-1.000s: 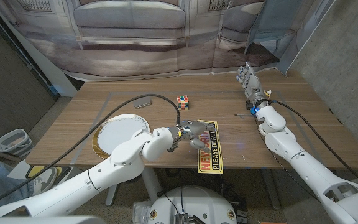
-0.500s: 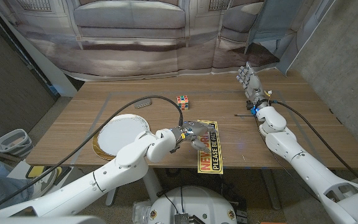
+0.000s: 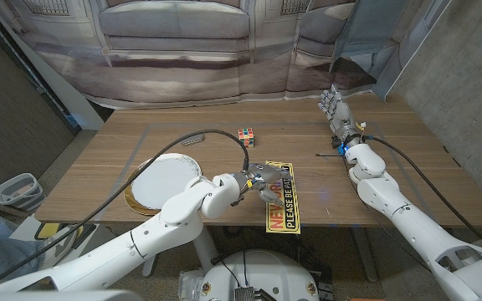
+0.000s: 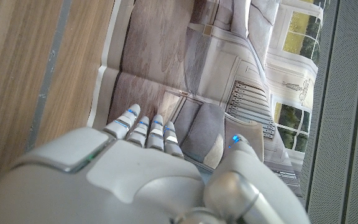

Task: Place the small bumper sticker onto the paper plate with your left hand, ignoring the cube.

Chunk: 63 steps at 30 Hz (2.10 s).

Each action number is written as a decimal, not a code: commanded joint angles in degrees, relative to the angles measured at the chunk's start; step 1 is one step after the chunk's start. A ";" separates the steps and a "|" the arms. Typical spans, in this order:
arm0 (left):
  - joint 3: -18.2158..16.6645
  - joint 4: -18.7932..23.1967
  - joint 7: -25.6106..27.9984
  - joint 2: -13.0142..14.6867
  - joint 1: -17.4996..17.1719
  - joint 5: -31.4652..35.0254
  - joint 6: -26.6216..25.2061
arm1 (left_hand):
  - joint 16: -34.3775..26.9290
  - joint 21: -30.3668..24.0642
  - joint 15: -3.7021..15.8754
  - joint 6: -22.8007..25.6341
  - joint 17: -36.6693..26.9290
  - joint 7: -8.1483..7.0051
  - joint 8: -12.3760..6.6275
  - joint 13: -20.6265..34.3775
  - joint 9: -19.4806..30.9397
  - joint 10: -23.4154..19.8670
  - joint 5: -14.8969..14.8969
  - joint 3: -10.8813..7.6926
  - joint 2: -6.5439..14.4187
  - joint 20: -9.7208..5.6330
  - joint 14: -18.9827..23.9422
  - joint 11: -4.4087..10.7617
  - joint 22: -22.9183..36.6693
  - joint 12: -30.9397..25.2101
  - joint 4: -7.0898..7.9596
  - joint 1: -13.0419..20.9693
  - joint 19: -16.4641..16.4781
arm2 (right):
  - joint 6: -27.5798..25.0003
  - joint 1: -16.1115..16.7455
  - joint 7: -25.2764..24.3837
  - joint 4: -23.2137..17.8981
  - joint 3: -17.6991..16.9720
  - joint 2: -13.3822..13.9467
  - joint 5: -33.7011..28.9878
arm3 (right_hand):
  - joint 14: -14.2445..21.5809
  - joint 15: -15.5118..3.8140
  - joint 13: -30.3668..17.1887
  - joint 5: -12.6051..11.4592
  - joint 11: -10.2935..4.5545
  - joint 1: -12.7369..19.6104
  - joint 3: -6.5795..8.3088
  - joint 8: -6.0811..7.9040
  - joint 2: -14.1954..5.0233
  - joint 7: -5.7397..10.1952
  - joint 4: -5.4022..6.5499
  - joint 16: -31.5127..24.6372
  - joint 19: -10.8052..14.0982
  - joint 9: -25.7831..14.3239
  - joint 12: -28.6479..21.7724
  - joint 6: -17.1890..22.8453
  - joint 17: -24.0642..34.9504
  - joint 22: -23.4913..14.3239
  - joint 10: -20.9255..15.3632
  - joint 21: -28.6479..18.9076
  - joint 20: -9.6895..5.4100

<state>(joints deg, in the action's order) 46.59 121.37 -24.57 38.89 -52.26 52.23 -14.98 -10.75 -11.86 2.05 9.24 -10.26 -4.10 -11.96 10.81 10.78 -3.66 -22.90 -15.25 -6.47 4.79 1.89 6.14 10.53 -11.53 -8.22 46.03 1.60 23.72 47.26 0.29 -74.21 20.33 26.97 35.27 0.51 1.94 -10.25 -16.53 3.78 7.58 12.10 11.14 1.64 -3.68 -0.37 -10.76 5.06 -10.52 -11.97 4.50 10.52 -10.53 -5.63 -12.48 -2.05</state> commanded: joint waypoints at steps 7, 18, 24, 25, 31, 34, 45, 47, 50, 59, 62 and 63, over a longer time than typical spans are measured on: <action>1.23 -2.61 1.18 -2.31 0.73 0.33 0.23 | -0.28 -0.13 0.65 0.43 -0.27 -0.16 -0.10 0.08 0.24 -0.06 -0.17 -0.02 -0.02 0.16 0.49 0.36 0.11 -0.37 0.28 0.75 0.24 | 0.50 0.49 0.37 -0.16 -0.30 0.27 0.37 | 0.32 -0.01 -0.20 0.03 0.10 0.07 -0.19 -0.06 -0.36 0.25 -0.06 -0.04 0.67 -0.09 0.15 0.11 0.14 -0.10 -0.24 0.13 -0.90; 1.87 -3.83 1.95 -2.97 1.04 -0.43 0.06 | -0.31 -0.17 0.68 0.58 -0.29 -0.23 -0.09 0.08 0.24 -0.26 -0.13 0.06 0.11 0.20 0.63 0.37 0.12 -0.39 0.38 0.89 0.38 | 0.66 0.80 0.86 0.20 -0.50 0.41 0.82 | 0.38 0.00 -0.20 0.05 0.15 0.05 -0.27 -0.05 -0.38 0.26 -0.10 -0.06 0.65 -0.09 0.13 0.14 0.14 -0.10 -0.29 0.20 -0.86; 2.30 -4.67 2.39 -3.33 1.25 -0.67 -0.22 | -0.30 -0.20 0.68 0.59 -0.31 -0.33 -0.04 0.09 0.24 -0.37 -0.10 0.11 0.20 0.24 0.67 0.51 0.12 -0.40 0.45 0.97 0.47 | 0.71 0.79 1.01 0.28 -0.56 0.51 0.87 | 0.35 -0.01 -0.20 0.05 0.12 0.06 -0.30 -0.06 -0.39 0.23 -0.12 -0.05 0.66 -0.09 0.12 0.10 0.14 -0.10 -0.32 0.23 -0.85; 2.33 -4.77 2.37 -3.41 1.27 -0.77 -0.36 | -0.30 -0.20 0.65 0.61 -0.31 -0.26 -0.04 0.09 0.24 -0.36 -0.09 0.12 0.21 0.24 0.68 0.36 0.12 -0.39 0.46 1.00 0.48 | 0.71 0.79 1.00 0.28 -0.56 0.51 0.85 | 0.36 -0.01 -0.20 0.05 0.10 0.06 -0.30 -0.05 -0.40 0.23 -0.12 -0.05 0.66 -0.09 0.13 0.13 0.14 -0.10 -0.30 0.23 -0.85; 3.16 -5.28 2.17 -3.72 1.62 0.41 -1.24 | -0.29 -0.17 0.62 0.64 -0.32 -0.22 -0.02 0.09 0.25 -0.38 -0.07 0.15 0.30 0.32 0.69 0.52 0.13 -0.37 0.48 1.13 0.44 | 0.62 0.68 1.13 0.61 -0.50 0.41 0.95 | 0.37 -0.04 -0.20 0.05 0.10 0.07 -0.33 -0.04 -0.42 0.27 -0.15 -0.05 0.68 -0.09 0.10 0.15 0.14 -0.10 -0.38 0.26 -0.82; 3.21 -5.58 2.36 -3.86 1.65 0.19 -1.32 | -0.30 -0.17 0.66 0.84 -0.33 -0.25 -0.08 0.10 0.25 -0.31 -0.06 0.17 0.32 0.30 0.73 0.44 0.13 -0.33 0.50 1.17 0.44 | 0.72 0.39 1.33 1.07 -0.38 0.20 0.94 | 0.34 -0.01 -0.20 0.05 0.09 0.07 -0.34 -0.05 -0.43 0.26 -0.16 -0.03 0.66 -0.09 0.11 0.13 0.14 -0.10 -0.36 0.28 -0.84; 3.64 -6.67 2.59 -4.26 2.17 -0.56 -1.44 | -0.35 -0.19 0.65 1.08 -0.35 -0.50 -0.09 0.10 0.25 -0.57 -0.01 0.31 0.36 0.19 0.97 0.48 0.13 -0.38 0.59 1.26 0.52 | 0.96 -0.75 2.05 2.69 0.15 -0.58 0.82 | 0.33 0.00 -0.20 0.06 0.18 0.08 -0.39 -0.04 -0.49 0.28 -0.19 -0.03 0.67 -0.10 0.13 0.13 0.14 -0.11 -0.33 0.32 -0.82; 3.62 -6.87 2.74 -4.26 2.26 -0.89 -1.36 | -0.34 -0.19 0.63 1.13 -0.35 -0.57 -0.10 0.11 0.25 -0.68 0.00 0.33 0.36 0.18 0.96 0.50 0.13 -0.41 0.60 1.29 0.55 | 1.03 -0.82 2.01 2.85 0.18 -0.66 0.76 | 0.34 0.00 -0.20 0.06 0.15 0.08 -0.40 -0.05 -0.49 0.31 -0.20 -0.03 0.67 -0.10 0.14 0.12 0.14 -0.11 -0.31 0.34 -0.81; 3.60 -7.06 2.96 -4.23 2.41 -1.16 -1.37 | -0.34 -0.26 0.67 1.39 -0.35 -0.61 -0.17 0.11 0.25 -0.73 0.01 0.33 0.43 0.22 1.00 0.71 0.13 -0.41 0.59 1.43 0.74 | 1.10 -0.89 1.89 3.08 0.17 -0.80 0.75 | 0.37 0.01 -0.20 0.07 0.12 0.07 -0.42 -0.05 -0.50 0.30 -0.20 -0.04 0.65 -0.10 0.15 0.12 0.14 -0.11 -0.27 0.35 -0.83; 3.43 -8.01 4.88 -4.18 2.48 -2.40 -0.92 | -0.49 -0.98 0.96 2.91 -0.28 -0.51 -0.54 0.12 0.29 -1.74 0.07 -0.28 1.53 0.54 1.96 0.51 0.09 -0.62 0.13 3.61 2.98 | 1.18 -0.92 1.67 3.21 0.20 -0.91 0.61 | 0.41 0.02 -0.20 0.09 0.16 0.06 -0.48 -0.06 -0.52 0.26 -0.23 -0.05 0.64 -0.10 0.15 0.09 0.15 -0.11 -0.29 0.39 -0.72; 3.40 -8.15 4.63 -4.17 2.69 -2.99 -1.03 | -0.62 -1.45 0.97 3.22 -0.25 -0.20 -0.53 0.12 0.32 -2.19 0.21 -0.83 2.40 1.04 2.67 0.54 0.08 -0.67 -0.21 5.25 4.58 | 1.11 -0.97 1.53 3.16 0.24 -0.94 0.52 | 0.42 0.01 -0.20 0.09 0.11 0.06 -0.49 -0.05 -0.53 0.29 -0.24 -0.05 0.66 -0.10 0.16 0.10 0.15 -0.12 -0.26 0.39 -0.74; 3.43 -8.17 4.68 -4.14 2.73 -3.06 -1.04 | -0.63 -1.59 0.97 3.56 -0.23 -0.10 -0.62 0.12 0.33 -2.39 0.30 -0.94 2.55 1.16 2.88 0.54 0.07 -0.70 -0.32 5.73 5.09 | 1.07 -1.03 1.52 3.19 0.28 -0.95 0.47 | 0.42 0.01 -0.20 0.09 0.11 0.06 -0.50 -0.05 -0.53 0.29 -0.24 -0.05 0.66 -0.10 0.15 0.11 0.15 -0.12 -0.27 0.40 -0.74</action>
<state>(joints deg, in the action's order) 50.03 114.03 -20.55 34.72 -49.89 50.50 -16.11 -11.06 -12.75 2.14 11.92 -10.39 -4.29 -12.20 10.79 10.78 -5.41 -22.82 -15.44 -4.63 5.60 4.05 6.64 10.51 -11.88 -8.40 50.03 5.32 24.79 46.52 2.09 -71.30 20.44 26.25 36.05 0.51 1.94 -10.25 -16.57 3.79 7.58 11.86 11.14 1.64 -3.68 -0.61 -10.76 5.06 -10.52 -11.97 4.50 10.52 -10.52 -5.63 -12.30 -2.05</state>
